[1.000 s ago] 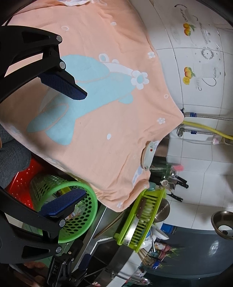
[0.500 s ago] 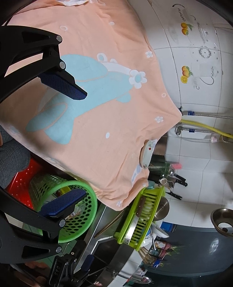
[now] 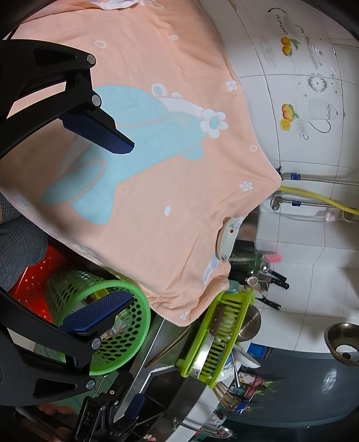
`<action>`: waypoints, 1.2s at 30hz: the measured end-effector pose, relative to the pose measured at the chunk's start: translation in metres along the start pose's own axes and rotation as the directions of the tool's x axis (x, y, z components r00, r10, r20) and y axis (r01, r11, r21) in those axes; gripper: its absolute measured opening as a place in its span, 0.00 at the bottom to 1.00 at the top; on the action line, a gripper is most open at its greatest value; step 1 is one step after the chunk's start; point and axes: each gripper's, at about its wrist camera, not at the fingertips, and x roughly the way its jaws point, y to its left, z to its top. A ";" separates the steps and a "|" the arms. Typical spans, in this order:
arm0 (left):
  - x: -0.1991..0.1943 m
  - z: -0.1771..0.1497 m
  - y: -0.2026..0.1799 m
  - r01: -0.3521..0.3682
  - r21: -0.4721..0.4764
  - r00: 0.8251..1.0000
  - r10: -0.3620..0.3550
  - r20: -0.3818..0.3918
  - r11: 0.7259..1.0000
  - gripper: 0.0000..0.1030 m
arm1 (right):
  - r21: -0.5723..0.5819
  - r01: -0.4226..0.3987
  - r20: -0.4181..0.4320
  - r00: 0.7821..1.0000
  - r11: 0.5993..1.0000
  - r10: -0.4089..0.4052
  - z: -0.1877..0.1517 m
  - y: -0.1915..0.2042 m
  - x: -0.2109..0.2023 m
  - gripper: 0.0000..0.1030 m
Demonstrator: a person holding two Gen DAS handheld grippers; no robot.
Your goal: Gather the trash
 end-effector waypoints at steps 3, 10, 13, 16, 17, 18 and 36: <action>0.000 0.000 0.000 -0.001 -0.002 1.000 0.001 0.000 1.000 0.95 | -0.002 -0.001 0.001 1.000 1.000 0.001 0.000 0.001 0.000 0.93; 0.001 -0.001 0.000 -0.002 0.000 1.000 0.002 -0.003 1.000 0.95 | -0.001 0.000 0.003 1.000 1.000 0.000 -0.001 0.003 0.000 0.93; 0.000 -0.002 0.000 -0.006 -0.002 1.000 0.006 -0.005 1.000 0.95 | -0.002 -0.002 0.001 1.000 1.000 0.002 -0.001 0.003 0.000 0.93; 0.000 -0.002 0.000 -0.006 -0.001 1.000 0.006 -0.004 1.000 0.95 | -0.002 -0.003 0.001 1.000 1.000 0.003 -0.001 0.003 0.000 0.93; 0.000 -0.002 0.000 -0.007 -0.002 1.000 0.007 -0.004 1.000 0.95 | -0.003 -0.004 0.001 1.000 1.000 0.004 -0.001 0.003 0.000 0.93; 0.000 -0.002 0.000 -0.006 -0.001 1.000 0.006 -0.005 1.000 0.95 | -0.003 -0.004 0.002 1.000 1.000 0.004 -0.001 0.003 0.000 0.93; -0.001 -0.003 -0.002 -0.012 0.003 1.000 0.012 -0.002 1.000 0.95 | -0.001 -0.003 0.004 1.000 1.000 0.003 -0.001 0.004 -0.001 0.93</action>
